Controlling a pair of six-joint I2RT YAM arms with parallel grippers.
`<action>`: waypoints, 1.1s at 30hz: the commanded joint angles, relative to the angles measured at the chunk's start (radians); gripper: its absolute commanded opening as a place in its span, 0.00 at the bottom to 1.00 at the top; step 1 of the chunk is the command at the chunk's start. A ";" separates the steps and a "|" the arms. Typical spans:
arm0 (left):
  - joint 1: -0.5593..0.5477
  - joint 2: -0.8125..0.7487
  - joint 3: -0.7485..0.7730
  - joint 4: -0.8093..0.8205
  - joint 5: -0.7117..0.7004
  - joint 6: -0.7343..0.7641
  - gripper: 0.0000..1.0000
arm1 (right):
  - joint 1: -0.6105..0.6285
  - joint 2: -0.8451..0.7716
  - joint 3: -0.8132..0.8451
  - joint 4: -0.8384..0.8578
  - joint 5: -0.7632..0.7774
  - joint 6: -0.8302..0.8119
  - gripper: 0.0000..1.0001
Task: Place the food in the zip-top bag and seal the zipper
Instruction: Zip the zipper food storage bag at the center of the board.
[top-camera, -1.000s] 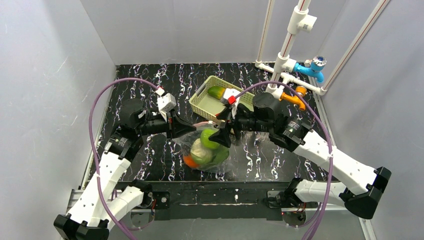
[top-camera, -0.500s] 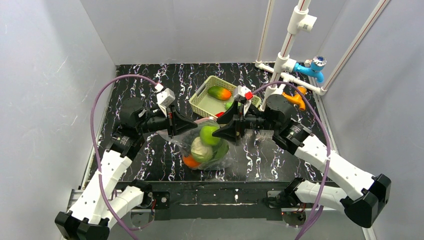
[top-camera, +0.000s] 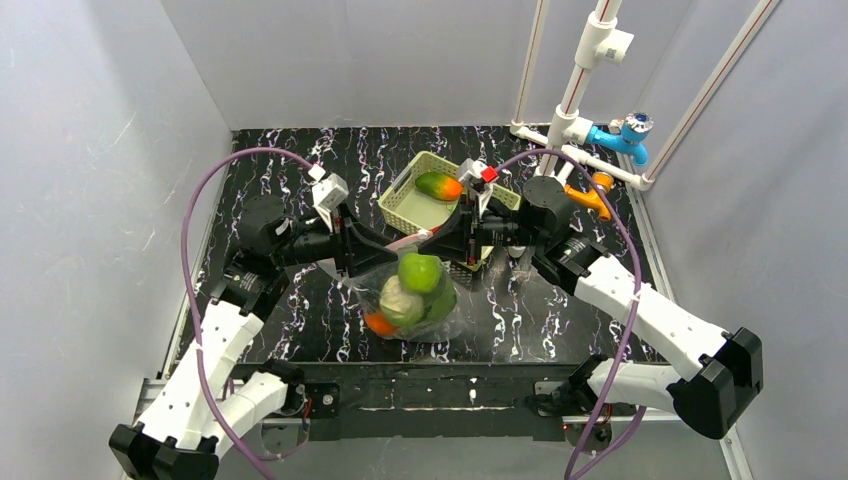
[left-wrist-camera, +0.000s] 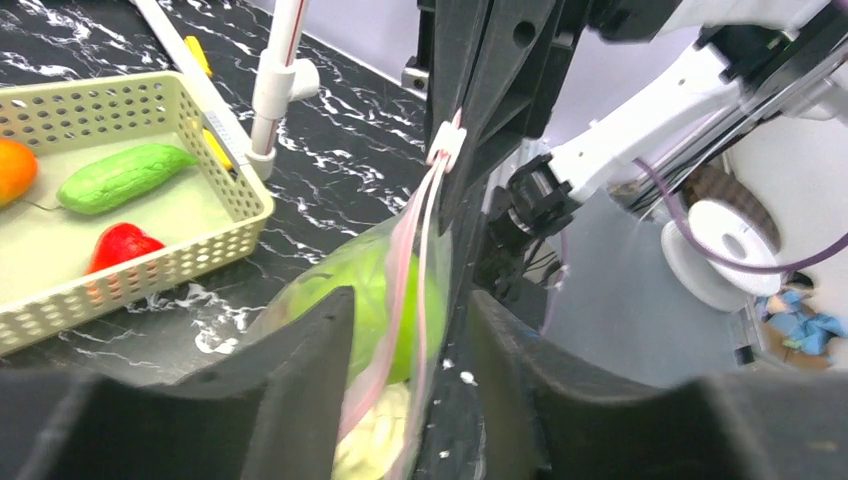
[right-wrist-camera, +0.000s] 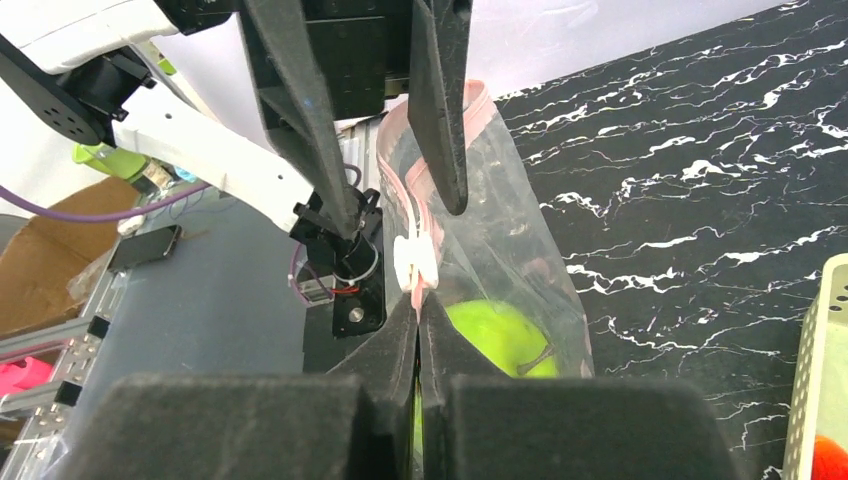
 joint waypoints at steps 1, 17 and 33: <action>-0.034 -0.009 0.099 -0.006 0.002 -0.032 0.51 | -0.006 0.007 0.040 0.094 -0.041 0.038 0.01; -0.186 0.254 0.318 -0.115 -0.026 0.129 0.68 | -0.011 0.000 0.059 0.067 -0.082 0.006 0.01; -0.186 0.232 0.279 -0.156 -0.023 0.162 0.00 | -0.012 0.004 0.075 0.033 -0.012 0.020 0.01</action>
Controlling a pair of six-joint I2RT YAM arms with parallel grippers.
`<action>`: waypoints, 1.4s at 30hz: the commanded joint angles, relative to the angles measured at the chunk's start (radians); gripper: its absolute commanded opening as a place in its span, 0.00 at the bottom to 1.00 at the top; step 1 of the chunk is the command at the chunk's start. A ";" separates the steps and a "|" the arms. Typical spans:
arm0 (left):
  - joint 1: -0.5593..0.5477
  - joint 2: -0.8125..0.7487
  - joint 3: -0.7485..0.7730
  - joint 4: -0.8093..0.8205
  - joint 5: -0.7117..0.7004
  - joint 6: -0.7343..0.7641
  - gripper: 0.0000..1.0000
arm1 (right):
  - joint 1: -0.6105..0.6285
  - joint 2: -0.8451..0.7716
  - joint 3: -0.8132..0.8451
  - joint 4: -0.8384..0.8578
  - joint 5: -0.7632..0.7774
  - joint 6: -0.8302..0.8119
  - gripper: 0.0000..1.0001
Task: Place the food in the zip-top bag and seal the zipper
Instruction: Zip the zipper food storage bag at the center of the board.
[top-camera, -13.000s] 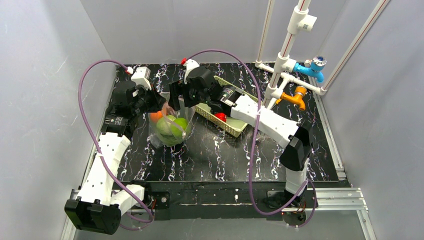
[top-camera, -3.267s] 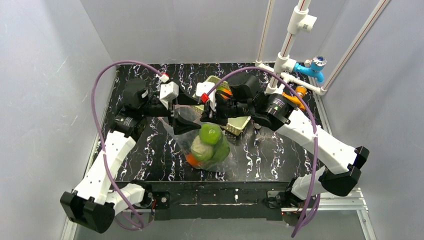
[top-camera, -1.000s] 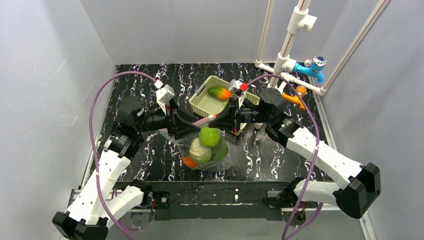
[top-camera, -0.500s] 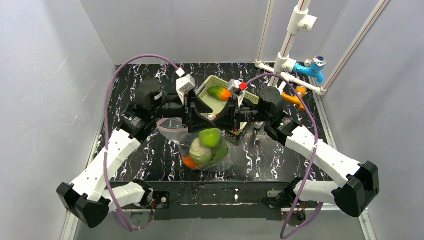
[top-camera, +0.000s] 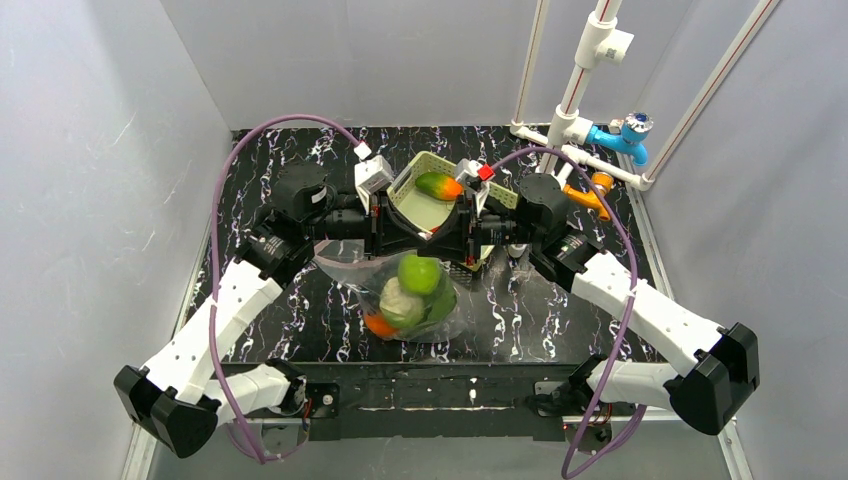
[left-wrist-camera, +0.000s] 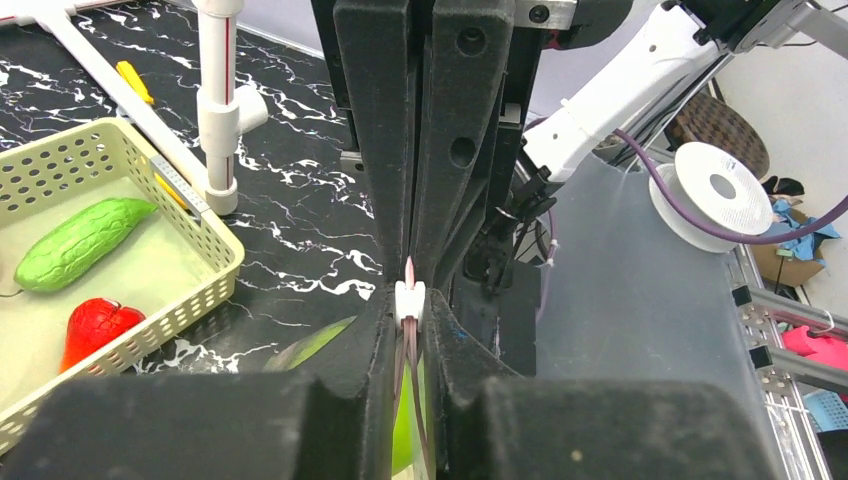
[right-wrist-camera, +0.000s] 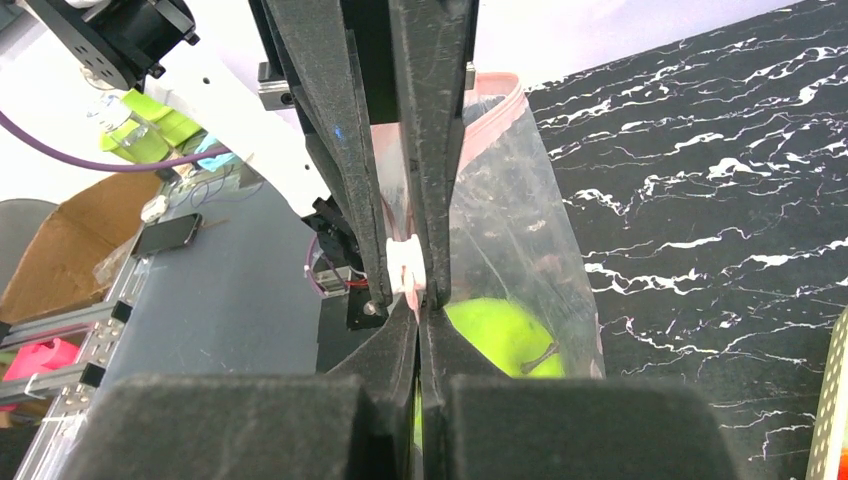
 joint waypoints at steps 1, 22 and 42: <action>-0.004 -0.003 0.040 -0.084 -0.010 0.054 0.00 | -0.003 -0.022 0.061 0.029 0.042 0.004 0.01; -0.003 -0.074 -0.053 -0.098 -0.138 0.000 0.00 | -0.053 -0.196 -0.220 0.330 0.296 0.276 0.01; 0.002 -0.301 -0.051 -0.456 -0.513 0.108 0.00 | -0.138 -0.381 -0.368 0.194 0.633 0.297 0.01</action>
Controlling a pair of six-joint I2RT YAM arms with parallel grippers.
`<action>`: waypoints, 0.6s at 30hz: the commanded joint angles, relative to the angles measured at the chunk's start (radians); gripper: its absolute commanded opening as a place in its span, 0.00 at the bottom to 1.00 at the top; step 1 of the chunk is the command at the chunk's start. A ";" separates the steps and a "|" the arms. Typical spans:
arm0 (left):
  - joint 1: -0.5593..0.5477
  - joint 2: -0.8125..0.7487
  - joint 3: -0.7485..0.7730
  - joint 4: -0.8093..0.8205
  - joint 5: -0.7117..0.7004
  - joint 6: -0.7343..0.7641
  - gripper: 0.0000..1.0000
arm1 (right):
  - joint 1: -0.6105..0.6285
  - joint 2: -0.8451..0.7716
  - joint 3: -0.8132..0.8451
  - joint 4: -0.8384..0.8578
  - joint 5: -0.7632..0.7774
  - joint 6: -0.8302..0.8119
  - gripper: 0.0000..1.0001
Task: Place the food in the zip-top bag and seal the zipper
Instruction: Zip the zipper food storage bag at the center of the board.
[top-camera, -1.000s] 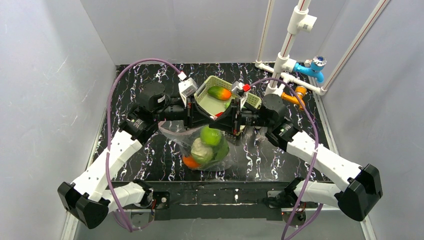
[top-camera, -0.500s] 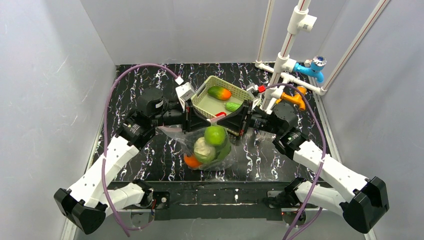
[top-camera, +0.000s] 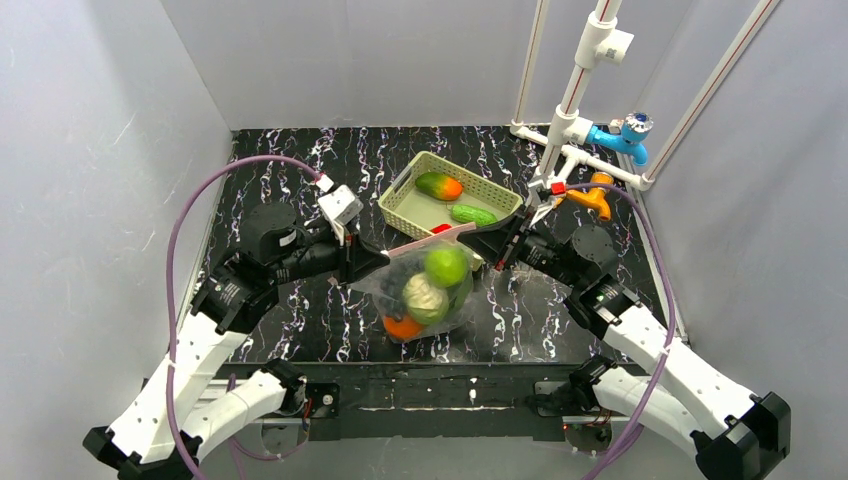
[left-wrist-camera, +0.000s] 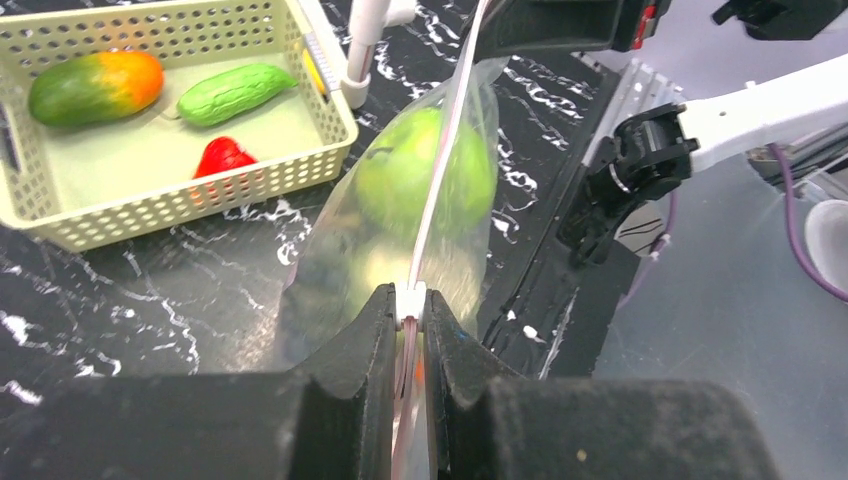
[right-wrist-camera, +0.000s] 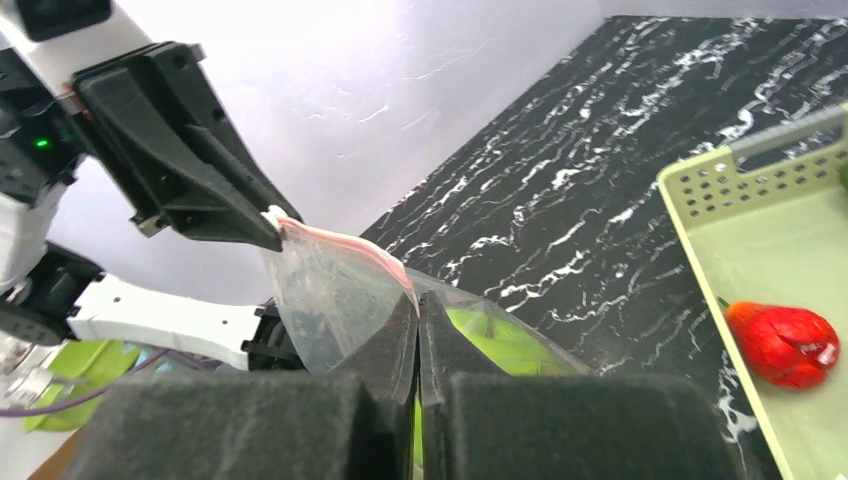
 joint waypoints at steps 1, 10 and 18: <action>0.016 -0.047 0.012 -0.137 -0.124 0.045 0.00 | -0.048 -0.041 -0.014 -0.003 0.212 -0.009 0.01; 0.016 -0.085 0.005 -0.209 -0.195 0.079 0.00 | -0.064 -0.011 -0.006 -0.019 0.228 -0.013 0.01; 0.016 -0.126 -0.034 -0.214 -0.222 0.081 0.00 | -0.075 0.001 0.010 -0.035 0.189 -0.031 0.01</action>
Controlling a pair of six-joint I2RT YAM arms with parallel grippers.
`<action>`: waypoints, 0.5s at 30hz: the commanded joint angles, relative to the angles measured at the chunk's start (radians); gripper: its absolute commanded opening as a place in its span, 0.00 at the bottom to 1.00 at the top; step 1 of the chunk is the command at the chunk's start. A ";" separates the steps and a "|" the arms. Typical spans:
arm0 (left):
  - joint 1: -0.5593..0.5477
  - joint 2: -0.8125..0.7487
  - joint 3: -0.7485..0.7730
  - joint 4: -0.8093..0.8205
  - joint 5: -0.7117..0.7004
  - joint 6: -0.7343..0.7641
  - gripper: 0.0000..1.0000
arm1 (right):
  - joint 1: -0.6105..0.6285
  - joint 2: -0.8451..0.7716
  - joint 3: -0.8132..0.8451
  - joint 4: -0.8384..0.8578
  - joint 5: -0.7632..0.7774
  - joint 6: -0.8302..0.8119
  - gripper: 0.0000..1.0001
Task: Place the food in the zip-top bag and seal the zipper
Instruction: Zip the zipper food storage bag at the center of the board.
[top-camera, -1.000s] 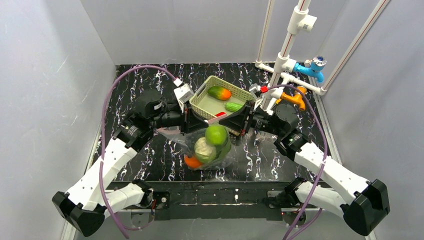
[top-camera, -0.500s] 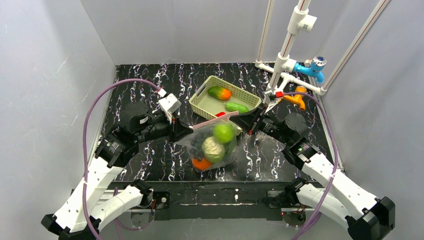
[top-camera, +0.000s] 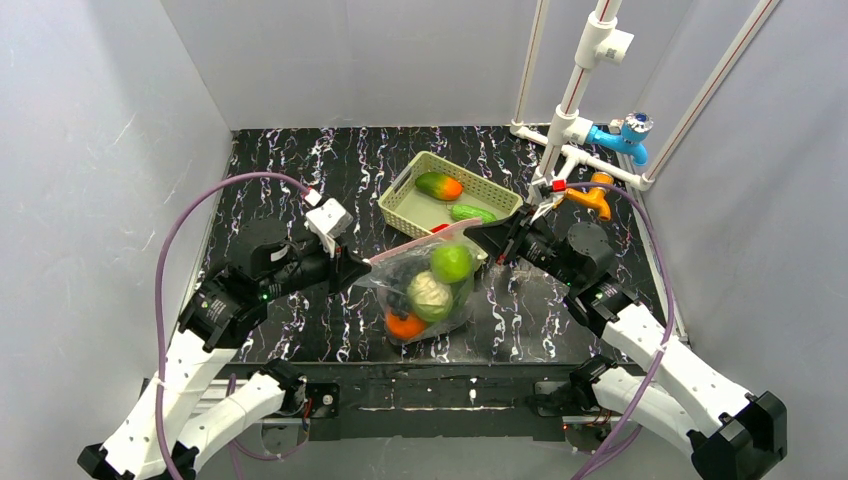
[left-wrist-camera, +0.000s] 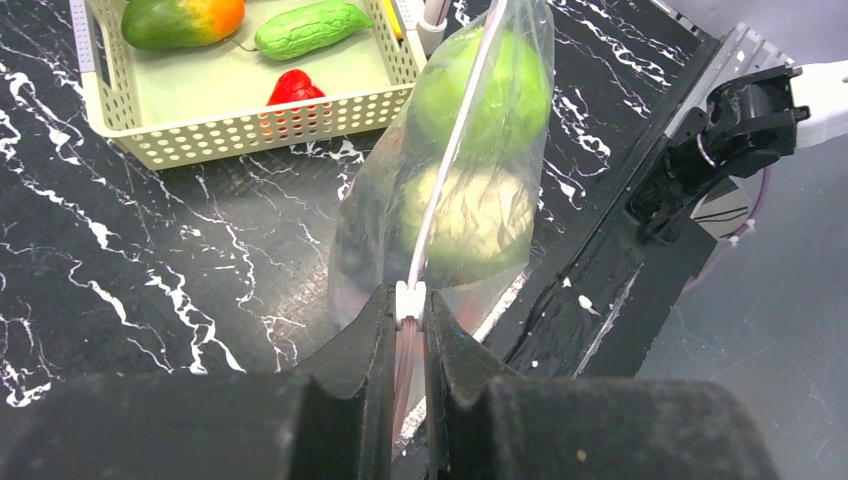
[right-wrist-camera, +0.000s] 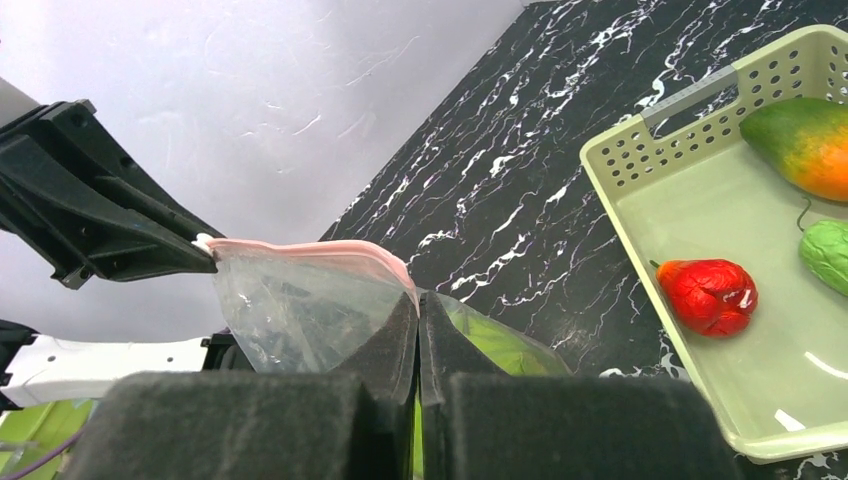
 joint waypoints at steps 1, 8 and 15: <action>0.014 -0.046 -0.020 -0.072 -0.070 0.035 0.00 | -0.039 -0.002 0.032 0.032 0.083 -0.037 0.01; 0.015 -0.046 -0.026 -0.094 -0.102 0.075 0.00 | -0.052 -0.035 0.023 0.025 0.116 -0.037 0.01; 0.014 -0.098 -0.052 -0.118 -0.150 0.069 0.00 | -0.067 -0.017 0.027 0.053 0.088 -0.023 0.01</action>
